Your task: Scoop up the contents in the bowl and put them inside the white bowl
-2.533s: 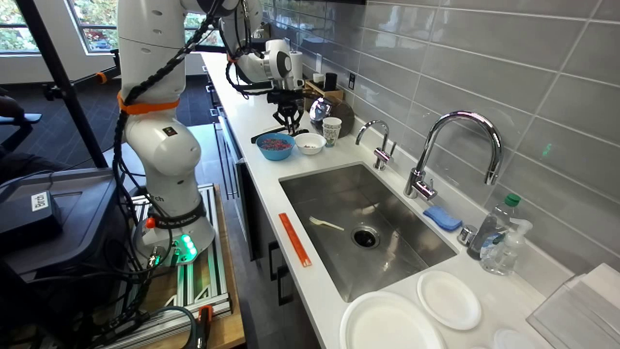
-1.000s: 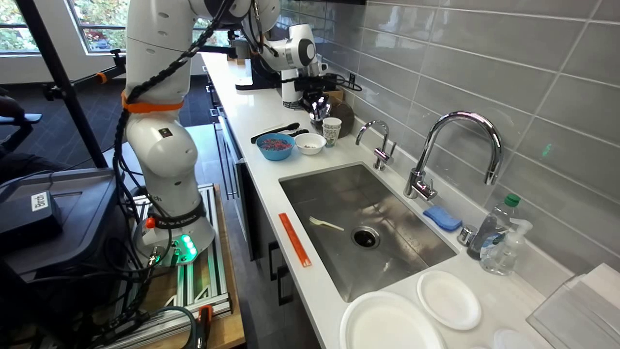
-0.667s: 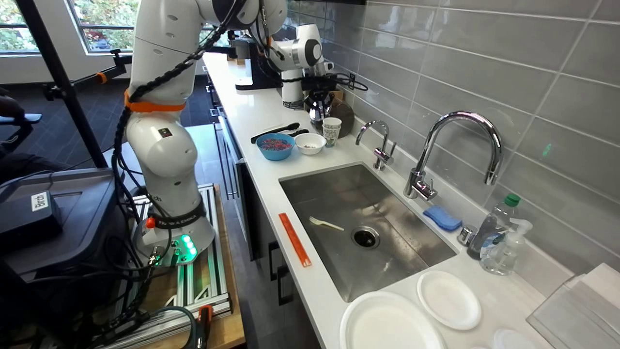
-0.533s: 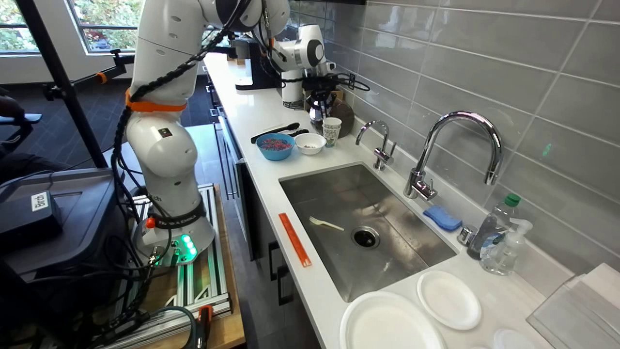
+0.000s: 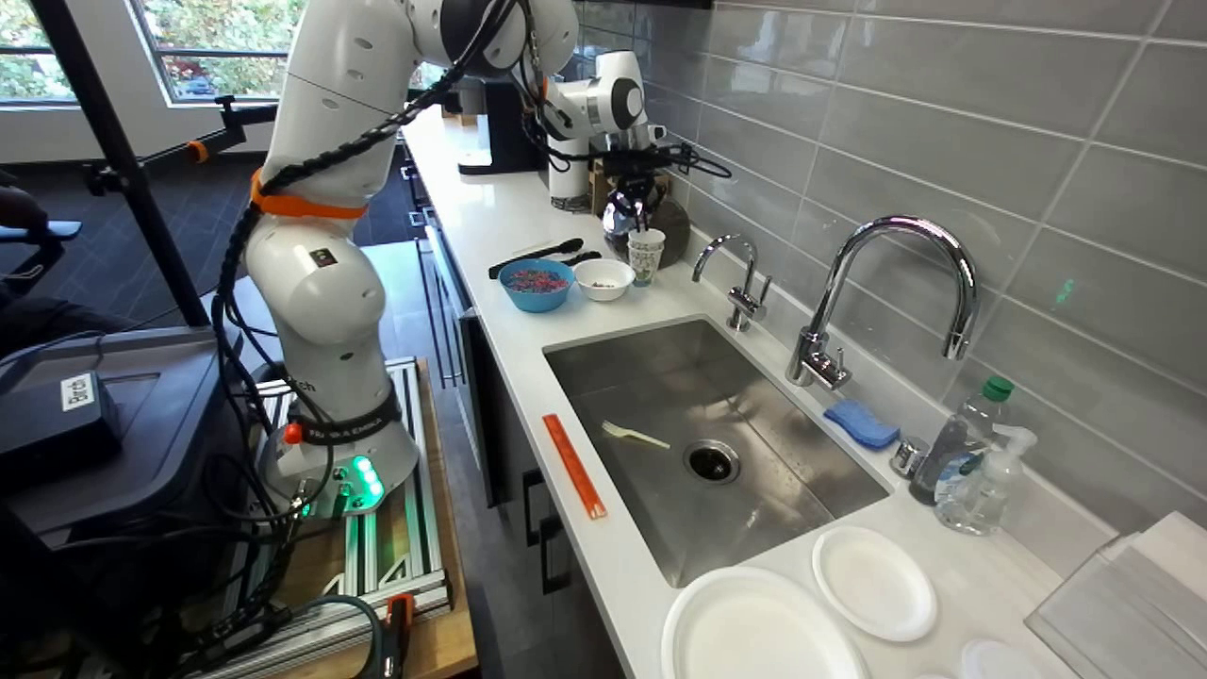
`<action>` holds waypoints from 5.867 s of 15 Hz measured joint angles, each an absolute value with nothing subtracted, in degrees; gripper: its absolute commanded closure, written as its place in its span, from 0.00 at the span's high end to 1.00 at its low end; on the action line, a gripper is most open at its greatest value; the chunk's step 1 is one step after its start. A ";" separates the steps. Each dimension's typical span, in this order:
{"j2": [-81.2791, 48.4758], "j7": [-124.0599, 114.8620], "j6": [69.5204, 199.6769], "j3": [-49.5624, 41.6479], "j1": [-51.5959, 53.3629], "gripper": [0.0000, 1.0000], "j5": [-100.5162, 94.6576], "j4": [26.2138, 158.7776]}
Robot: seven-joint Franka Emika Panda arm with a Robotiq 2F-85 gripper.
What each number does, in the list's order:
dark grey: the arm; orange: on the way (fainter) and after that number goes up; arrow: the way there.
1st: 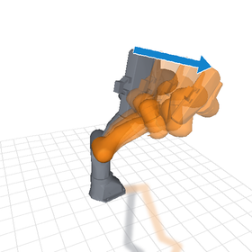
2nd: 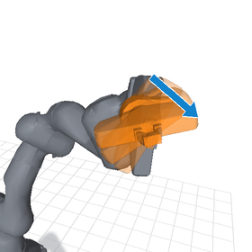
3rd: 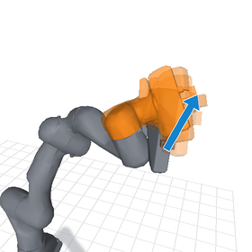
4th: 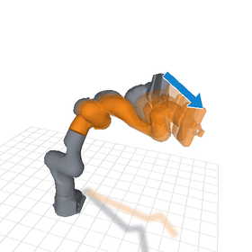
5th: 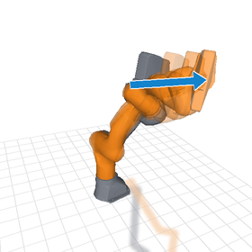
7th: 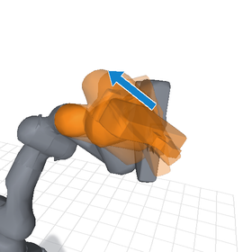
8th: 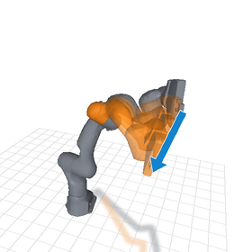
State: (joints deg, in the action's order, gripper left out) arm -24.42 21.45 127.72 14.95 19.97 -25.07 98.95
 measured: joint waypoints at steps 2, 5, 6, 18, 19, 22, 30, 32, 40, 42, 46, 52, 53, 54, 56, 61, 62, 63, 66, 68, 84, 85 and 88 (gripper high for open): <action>-25.09 21.44 125.98 14.64 20.46 0.03 -25.60 97.64; -25.92 21.42 122.96 14.34 21.37 0.03 -26.54 95.84; -26.14 21.41 121.84 14.27 21.73 0.03 -26.94 95.24; -30.14 21.21 110.40 13.22 26.07 0.03 -32.74 87.37; -30.64 21.21 109.40 13.11 26.40 0.03 -33.25 86.57; -32.21 21.22 106.46 12.97 27.29 0.03 -34.73 83.91; -35.81 21.26 101.88 12.86 28.89 0.03 -37.13 78.12; -36.59 21.29 100.85 12.82 29.23 0.03 -37.61 76.84; -39.51 21.52 95.77 12.44 31.26 0.03 -40.57 72.11; -40.19 21.71 94.38 12.31 31.91 0.03 -41.43 71.03; -41.56 22.11 92.52 11.93 33.02 0.03 -42.56 69.02; -43.21 22.90 90.63 11.26 34.30 0.03 -44.24 66.62; -43.46 22.97 90.29 11.12 34.51 0.03 -44.52 66.24; -43.70 23.01 89.93 11.01 34.73 0.03 -44.83 65.89; -44.08 23.17 89.51 10.70 35.21 0.03 -45.48 65.35; -45.17 23.89 87.68 9.94 36.85 0.03 -47.81 63.98; -45.38 23.98 87.27 9.85 37.18 0.03 -48.29 63.69; -45.61 24.09 86.95 9.76 37.50 0.03 -48.76 63.38; -46.20 24.43 86.01 9.43 38.45 0.03 -50.19 62.62; -46.50 24.80 85.54 9.21 39.02 0.03 -50.93 62.11; -49.48 26.29 81.33 7.08 42.85 0.03 -57.88 58.51; -49.69 26.40 81.15 6.87 43.13 0.03 -58.16 58.23; -50.46 27.01 80.77 6.19 43.91 0.03 -58.63 57.10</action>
State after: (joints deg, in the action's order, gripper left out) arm -50.46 27.01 80.77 6.19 43.91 -58.63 57.10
